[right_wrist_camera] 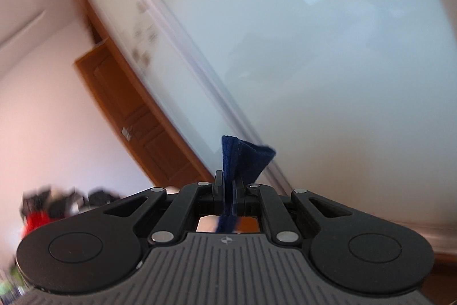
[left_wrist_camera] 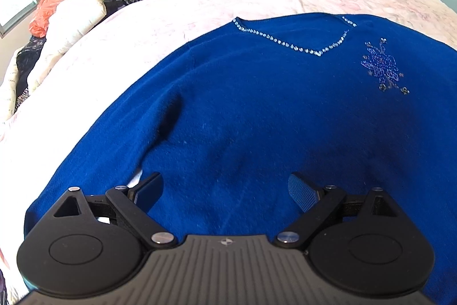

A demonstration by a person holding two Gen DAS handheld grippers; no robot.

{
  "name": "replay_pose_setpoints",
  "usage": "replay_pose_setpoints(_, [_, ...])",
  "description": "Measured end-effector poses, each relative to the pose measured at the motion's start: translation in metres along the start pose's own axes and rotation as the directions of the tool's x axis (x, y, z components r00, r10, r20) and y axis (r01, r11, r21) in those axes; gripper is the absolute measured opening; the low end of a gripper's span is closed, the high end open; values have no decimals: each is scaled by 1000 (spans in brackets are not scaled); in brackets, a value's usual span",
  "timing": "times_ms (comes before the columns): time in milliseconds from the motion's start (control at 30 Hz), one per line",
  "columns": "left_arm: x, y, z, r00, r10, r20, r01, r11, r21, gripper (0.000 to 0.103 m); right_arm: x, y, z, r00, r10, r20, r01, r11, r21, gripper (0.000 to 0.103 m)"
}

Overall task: Fold small clothes
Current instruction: 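Carry the held sleeve across the sweater body toward the neckline, then open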

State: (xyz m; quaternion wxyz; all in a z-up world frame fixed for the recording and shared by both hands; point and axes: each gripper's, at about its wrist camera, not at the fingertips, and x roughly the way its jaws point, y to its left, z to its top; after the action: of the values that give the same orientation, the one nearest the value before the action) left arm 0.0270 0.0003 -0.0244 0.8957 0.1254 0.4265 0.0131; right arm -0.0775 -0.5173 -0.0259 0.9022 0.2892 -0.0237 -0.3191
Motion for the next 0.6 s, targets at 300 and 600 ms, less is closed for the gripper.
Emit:
replay_pose_setpoints(300, [8, 17, 16, 1000, 8, 30, -7, 999, -51, 95, 30, 152, -63, 948, 233, -219, -284, 928, -242, 10])
replay_pose_setpoints(600, [16, 30, 13, 999, 25, 22, -24, 997, -78, 95, 37, 287, -133, 830, 357, -429, -508, 801, -316, 10])
